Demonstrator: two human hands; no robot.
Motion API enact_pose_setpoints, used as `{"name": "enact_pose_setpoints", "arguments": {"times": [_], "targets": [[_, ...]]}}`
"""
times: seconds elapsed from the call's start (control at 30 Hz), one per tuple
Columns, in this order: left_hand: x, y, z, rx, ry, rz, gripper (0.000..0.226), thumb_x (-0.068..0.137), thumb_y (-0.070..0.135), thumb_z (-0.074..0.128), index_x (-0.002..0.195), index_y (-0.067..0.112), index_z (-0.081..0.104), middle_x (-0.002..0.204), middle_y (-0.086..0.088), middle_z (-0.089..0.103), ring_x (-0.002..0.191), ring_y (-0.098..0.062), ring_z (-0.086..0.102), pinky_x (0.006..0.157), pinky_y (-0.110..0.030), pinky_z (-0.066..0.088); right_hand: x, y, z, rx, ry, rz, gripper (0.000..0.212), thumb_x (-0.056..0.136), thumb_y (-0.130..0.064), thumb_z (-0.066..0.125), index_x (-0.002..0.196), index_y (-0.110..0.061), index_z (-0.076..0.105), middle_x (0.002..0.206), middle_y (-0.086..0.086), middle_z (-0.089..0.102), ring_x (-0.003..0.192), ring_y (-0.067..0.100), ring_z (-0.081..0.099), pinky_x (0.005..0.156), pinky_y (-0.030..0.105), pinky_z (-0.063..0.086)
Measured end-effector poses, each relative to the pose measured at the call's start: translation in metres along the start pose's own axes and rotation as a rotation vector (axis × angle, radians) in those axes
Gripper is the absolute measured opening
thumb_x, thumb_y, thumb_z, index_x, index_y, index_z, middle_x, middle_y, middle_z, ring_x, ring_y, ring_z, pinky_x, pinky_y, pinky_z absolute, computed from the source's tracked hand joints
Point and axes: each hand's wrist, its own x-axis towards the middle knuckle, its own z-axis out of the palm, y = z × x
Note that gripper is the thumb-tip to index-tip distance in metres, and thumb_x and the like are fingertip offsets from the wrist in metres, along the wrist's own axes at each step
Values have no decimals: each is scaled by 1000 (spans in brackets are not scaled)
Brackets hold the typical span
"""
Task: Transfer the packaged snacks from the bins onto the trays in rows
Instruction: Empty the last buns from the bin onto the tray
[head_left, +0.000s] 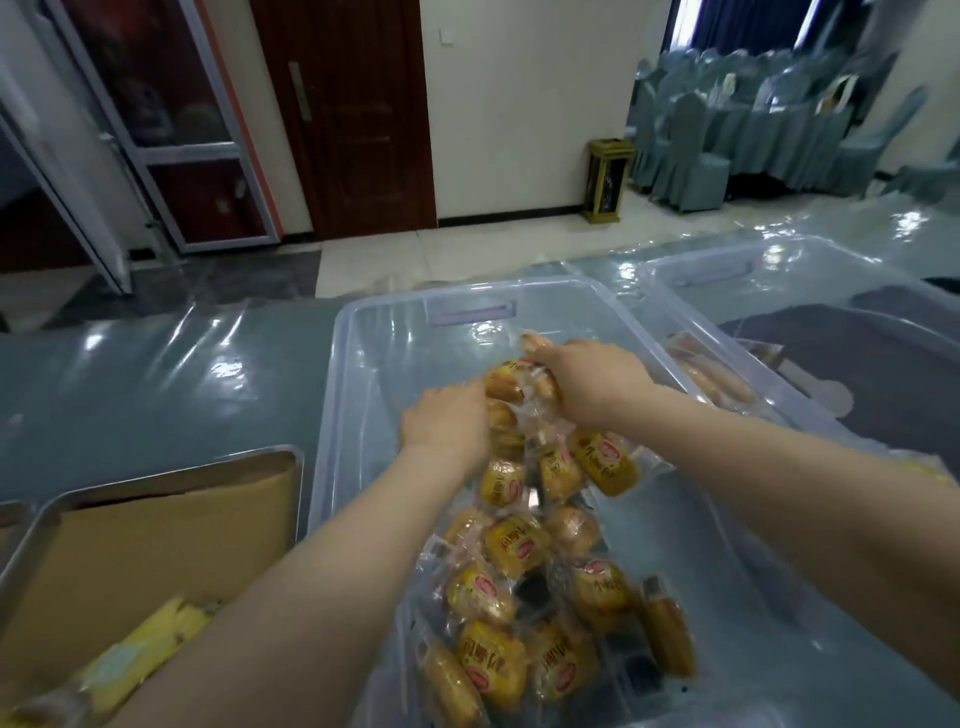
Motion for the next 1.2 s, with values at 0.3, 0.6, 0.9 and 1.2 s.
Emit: {"name": "enact_pose_setpoints", "arguments": {"times": [0.3,0.6,0.9,1.2], "targets": [[-96,-91,-91,-293,537,119,38,76,27,63,113,31,55,98,5,65,88,-20,58,65,-28,38,-23,-61,-69,225,231,-105,37,77,-28,73,110,-34,57,91,-8,65,82,18,60,62,29,45],[-176,-214,-105,-439,637,-129,43,78,26,68,118,33,55,94,15,60,84,-11,54,68,-27,42,-35,-197,-85,255,267,-291,38,71,-23,78,101,-32,57,85,-9,59,74,14,52,54,24,35],[-336,-409,-87,-481,517,-329,39,74,36,71,105,46,51,81,31,53,77,7,53,61,-11,35,-41,-427,-62,164,250,-478,35,75,-18,68,104,-33,55,89,-1,62,83,24,58,64,30,36],[-494,-615,-80,-440,474,-542,44,74,35,71,113,45,53,84,26,57,82,-4,59,65,-21,43,-56,-686,6,377,99,-599,51,72,-26,76,118,-36,56,103,-2,68,94,25,62,71,30,44]]}}
